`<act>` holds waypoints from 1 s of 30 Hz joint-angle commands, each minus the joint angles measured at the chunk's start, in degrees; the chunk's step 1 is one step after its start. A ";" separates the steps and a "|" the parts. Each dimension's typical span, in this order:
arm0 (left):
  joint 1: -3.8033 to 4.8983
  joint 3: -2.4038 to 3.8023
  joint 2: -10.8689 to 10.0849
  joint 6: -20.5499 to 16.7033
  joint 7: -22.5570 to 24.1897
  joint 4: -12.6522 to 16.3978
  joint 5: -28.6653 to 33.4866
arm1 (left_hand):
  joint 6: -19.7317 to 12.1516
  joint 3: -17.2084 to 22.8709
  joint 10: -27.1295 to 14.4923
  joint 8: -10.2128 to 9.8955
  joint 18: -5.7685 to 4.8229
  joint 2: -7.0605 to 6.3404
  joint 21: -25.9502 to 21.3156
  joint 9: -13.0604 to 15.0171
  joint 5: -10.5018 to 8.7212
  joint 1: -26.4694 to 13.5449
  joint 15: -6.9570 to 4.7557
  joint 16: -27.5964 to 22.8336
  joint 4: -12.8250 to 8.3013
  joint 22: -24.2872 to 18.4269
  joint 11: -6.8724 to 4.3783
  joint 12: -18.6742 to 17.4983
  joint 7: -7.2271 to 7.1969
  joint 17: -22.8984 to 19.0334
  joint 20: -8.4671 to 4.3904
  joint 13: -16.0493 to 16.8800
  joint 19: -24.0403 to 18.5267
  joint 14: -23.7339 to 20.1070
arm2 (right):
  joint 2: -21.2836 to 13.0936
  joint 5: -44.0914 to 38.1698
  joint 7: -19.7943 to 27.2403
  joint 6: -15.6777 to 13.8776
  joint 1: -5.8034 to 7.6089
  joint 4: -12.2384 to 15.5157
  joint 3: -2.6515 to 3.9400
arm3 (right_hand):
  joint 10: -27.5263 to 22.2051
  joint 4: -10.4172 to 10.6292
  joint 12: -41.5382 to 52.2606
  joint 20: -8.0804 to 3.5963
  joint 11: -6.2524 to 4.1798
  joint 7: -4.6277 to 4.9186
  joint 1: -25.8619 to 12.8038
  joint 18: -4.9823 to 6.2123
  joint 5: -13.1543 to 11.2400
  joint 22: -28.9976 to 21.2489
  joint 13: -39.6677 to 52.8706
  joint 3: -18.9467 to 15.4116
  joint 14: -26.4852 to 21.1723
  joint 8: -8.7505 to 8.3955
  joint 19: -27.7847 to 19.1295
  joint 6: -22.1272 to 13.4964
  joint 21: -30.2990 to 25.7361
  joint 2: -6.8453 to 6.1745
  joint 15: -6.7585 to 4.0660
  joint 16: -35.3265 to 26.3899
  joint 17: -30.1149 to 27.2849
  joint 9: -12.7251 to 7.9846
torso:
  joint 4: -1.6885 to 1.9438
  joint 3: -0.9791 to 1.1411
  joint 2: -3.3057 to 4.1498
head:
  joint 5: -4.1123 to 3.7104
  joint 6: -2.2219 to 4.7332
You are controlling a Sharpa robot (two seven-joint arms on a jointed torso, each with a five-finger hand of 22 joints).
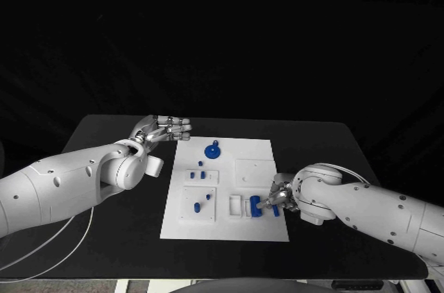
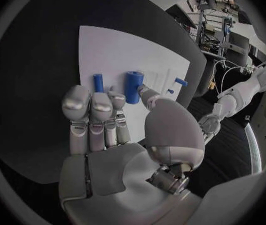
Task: Assemble the parts on the task board
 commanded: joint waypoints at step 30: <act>0.00 -0.26 0.29 2.38 -0.39 0.63 1.44 | -0.59 -0.79 -0.83 0.16 -0.30 0.84 -0.53 0.07 -0.36 0.06 0.33 -0.23 0.16 -0.82 0.51 -0.10 0.44 -0.02 0.68 -0.02 -0.18 -1.04 | 5.36 -4.25 -0.63 -2.74 -2.35 -4.32 -1.71 | 0.48 -2.32 0.21 0.07 -0.14 -0.19 2.91 -0.14 -0.21 6.25 0.56 1.84 0.67 -0.20 1.22 0.44 0.96 2.42 -0.16 -0.19 1.12 -0.08 | -0.09 0.21 -0.07 | -0.32 -1.05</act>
